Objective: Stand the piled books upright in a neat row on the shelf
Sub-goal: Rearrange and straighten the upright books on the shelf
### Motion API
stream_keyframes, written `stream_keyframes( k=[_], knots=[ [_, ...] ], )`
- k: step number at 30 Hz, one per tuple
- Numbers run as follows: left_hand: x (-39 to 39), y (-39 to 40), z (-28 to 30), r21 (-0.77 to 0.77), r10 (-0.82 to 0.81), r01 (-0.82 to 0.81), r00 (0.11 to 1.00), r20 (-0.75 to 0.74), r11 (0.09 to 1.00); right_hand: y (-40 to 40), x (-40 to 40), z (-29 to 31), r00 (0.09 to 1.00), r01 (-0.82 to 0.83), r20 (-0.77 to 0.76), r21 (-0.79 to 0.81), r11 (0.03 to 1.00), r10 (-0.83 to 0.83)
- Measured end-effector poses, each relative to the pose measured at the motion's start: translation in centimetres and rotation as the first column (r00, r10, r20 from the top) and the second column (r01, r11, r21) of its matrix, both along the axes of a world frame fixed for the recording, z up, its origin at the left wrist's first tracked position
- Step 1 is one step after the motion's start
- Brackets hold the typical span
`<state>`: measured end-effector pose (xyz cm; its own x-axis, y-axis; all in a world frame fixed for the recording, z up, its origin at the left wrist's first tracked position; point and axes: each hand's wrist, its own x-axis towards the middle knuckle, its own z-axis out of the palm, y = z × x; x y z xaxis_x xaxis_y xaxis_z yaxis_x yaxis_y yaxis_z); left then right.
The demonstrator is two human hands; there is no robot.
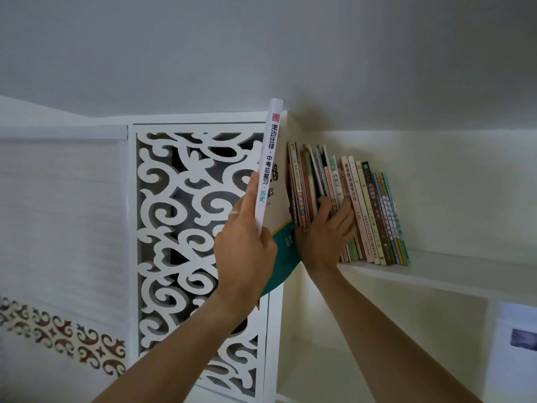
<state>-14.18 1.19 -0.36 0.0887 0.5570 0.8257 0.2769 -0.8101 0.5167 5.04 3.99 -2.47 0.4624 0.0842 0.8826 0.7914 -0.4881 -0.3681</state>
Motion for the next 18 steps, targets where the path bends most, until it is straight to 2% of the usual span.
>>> stream_keyframes(
  k=[7, 9, 12, 13, 15, 18],
  knots=[
    [-0.5, 0.4, 0.0, 0.016, -0.003, 0.004, 1.000, -0.028, 1.000, 1.0, 0.7, -0.1, 0.998, 0.063, 0.007, -0.066, 0.996, -0.063],
    [-0.4, 0.7, 0.0, 0.005, -0.025, 0.025, 1.000, -0.011, 1.000, 0.9, 1.3, -0.1, 0.991, 0.087, 0.107, -0.073, 0.994, -0.079],
    [-0.1, 0.7, -0.3, 0.003, -0.046, 0.046, 0.999, 0.015, 0.999, 0.2, 2.1, 0.5, 0.926, 0.144, 0.366, -0.110, 0.983, -0.095],
    [0.0, 0.6, -0.4, 0.004, -0.047, 0.047, 0.999, 0.020, 0.999, -0.1, 2.3, 0.8, 0.915, 0.155, 0.393, -0.127, 0.980, -0.093],
    [0.4, 0.4, -0.6, 0.008, -0.049, 0.049, 0.998, 0.025, 0.999, -0.8, 2.6, 1.2, 0.940, 0.165, 0.324, -0.167, 0.972, -0.104],
    [1.0, 0.3, -0.9, 0.015, -0.054, 0.053, 0.998, 0.012, 0.998, -1.5, 3.2, 0.7, 0.984, 0.134, 0.133, -0.112, 0.985, -0.118]
  ],
)
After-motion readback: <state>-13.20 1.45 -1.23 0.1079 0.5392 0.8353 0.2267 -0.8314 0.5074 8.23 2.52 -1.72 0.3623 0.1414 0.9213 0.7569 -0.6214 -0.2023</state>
